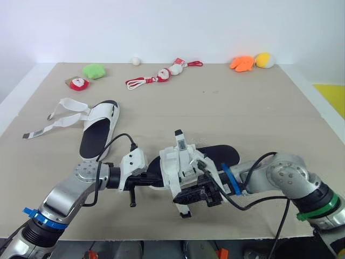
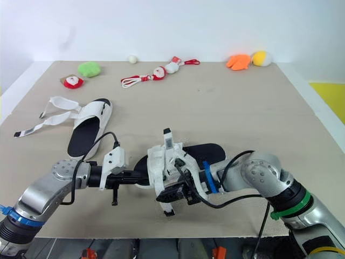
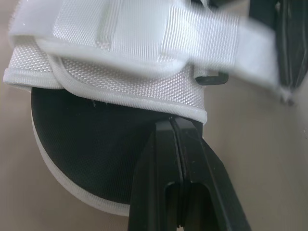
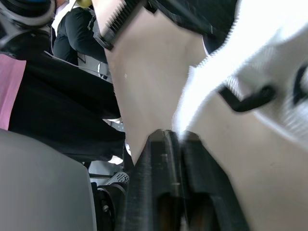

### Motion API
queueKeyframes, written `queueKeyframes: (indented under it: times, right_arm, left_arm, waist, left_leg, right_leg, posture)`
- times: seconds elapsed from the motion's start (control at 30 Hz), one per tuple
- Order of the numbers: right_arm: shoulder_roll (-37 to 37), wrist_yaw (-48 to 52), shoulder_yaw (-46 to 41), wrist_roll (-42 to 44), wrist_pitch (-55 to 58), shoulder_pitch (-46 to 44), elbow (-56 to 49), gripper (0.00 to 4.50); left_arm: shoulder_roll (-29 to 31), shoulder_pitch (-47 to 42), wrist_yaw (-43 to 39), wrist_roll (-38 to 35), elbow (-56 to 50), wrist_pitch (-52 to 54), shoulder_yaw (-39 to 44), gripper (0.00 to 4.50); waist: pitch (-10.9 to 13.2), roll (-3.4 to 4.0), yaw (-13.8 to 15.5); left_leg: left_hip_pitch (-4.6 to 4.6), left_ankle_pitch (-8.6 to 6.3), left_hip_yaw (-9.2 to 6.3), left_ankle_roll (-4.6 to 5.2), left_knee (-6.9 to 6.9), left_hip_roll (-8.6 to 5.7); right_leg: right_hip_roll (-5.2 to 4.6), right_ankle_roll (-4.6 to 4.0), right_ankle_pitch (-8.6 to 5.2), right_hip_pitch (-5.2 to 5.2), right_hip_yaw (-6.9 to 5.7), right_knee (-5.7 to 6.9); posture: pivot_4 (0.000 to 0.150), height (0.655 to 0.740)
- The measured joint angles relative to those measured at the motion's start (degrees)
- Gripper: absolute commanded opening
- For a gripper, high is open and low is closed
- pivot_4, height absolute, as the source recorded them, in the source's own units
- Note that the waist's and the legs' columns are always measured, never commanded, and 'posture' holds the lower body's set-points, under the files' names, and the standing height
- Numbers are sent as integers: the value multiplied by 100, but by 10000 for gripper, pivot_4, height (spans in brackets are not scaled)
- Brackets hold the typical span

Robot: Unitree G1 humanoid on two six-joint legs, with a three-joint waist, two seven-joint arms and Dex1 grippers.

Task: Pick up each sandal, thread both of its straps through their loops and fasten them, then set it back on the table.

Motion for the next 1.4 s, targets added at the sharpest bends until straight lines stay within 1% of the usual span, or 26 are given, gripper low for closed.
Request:
queueKeyframes:
  times: [0.07, 0.17, 0.2, 0.27, 0.33, 0.5, 0.7, 0.97, 1.3, 1.4]
  right_arm:
    - [21, 102, -131, 179, 296, -450, 90, 408]
    - [266, 78, -382, 629, 671, -1158, 623, 408]
    - [446, 3, -480, 748, 737, -1352, 908, 408]
    - [682, -127, -573, 740, 770, -1567, 1187, 408]
    - [898, -183, -597, 383, 745, -1660, 1253, 408]
    - [1232, -7, -578, -719, 583, -1567, 1343, 408]
    - [1411, 442, -515, -1532, 546, -1333, 1258, 408]
    - [1426, 944, -558, -2083, 549, -1257, 1049, 408]
    - [1754, 1129, -1052, -2132, 912, -1175, 1117, 408]
    - [1756, 1183, -1080, -2288, 936, -1173, 1107, 408]
  left_arm:
    - [5, 16, 8, 0, -9, 5, 14, 0]
    - [1, 34, 24, 4, -31, 9, 18, 0]
    - [-5, 30, 24, 4, -33, 11, 15, 0]
    - [-24, 26, 24, 4, -35, 11, 4, 0]
    - [-41, 22, 23, 4, -34, 11, -2, 0]
    - [-67, 10, 16, 3, -34, 37, -4, 0]
    - [-80, 10, 36, 5, -35, 70, 12, 0]
    - [-83, 23, 51, 3, -48, 72, 13, 0]
    - [-84, 18, 53, 4, -43, 75, 14, 0]
    - [-84, 15, 48, 3, -43, 78, 14, 0]
  waist:
    - [0, 1, -2]
    - [-1, -1, -7]
    - [-1, 0, -8]
    - [0, 0, -9]
    - [-1, 0, 1]
    - [-1, 0, 3]
    - [0, 1, -1]
    - [0, 0, -1]
    - [0, 0, -2]
    - [0, 1, -2]
  left_leg:
    - [1, 1, 0, 1, 0, 1]
    - [3, 1, 0, 1, 0, 3]
    - [1, 1, 0, 1, 0, 3]
    - [-1, 0, 0, 2, -2, 3]
    - [-5, -3, -1, 6, -4, 2]
    - [-12, -6, -1, 9, -5, -4]
    - [-9, -6, -1, 9, -4, -3]
    - [-8, -6, -1, 9, -4, -2]
    - [-7, -6, -1, 9, -4, -2]
    - [-8, -6, -1, 9, -4, -2]
  right_leg:
    - [1, 1, 2, 0, 0, 0]
    - [3, -1, 4, 1, -1, 0]
    - [3, -1, 4, 0, -1, 0]
    - [3, -3, 1, -2, -1, 0]
    - [2, 5, 1, -2, -1, -1]
    - [-2, 22, 4, -4, -1, -3]
    - [-2, 18, 4, -5, -1, -3]
    - [-1, 19, 4, -4, -2, -3]
    - [-1, 19, 4, -4, -2, -3]
    - [-1, 19, 4, -5, -2, -3]
  posture:
    - [1500, 7400]
    - [1500, 7400]
    - [1500, 7400]
    - [1500, 7400]
    - [1500, 7400]
    - [1500, 7400]
    - [1500, 7400]
    - [1500, 7400]
    - [1500, 7400]
    - [1500, 7400]
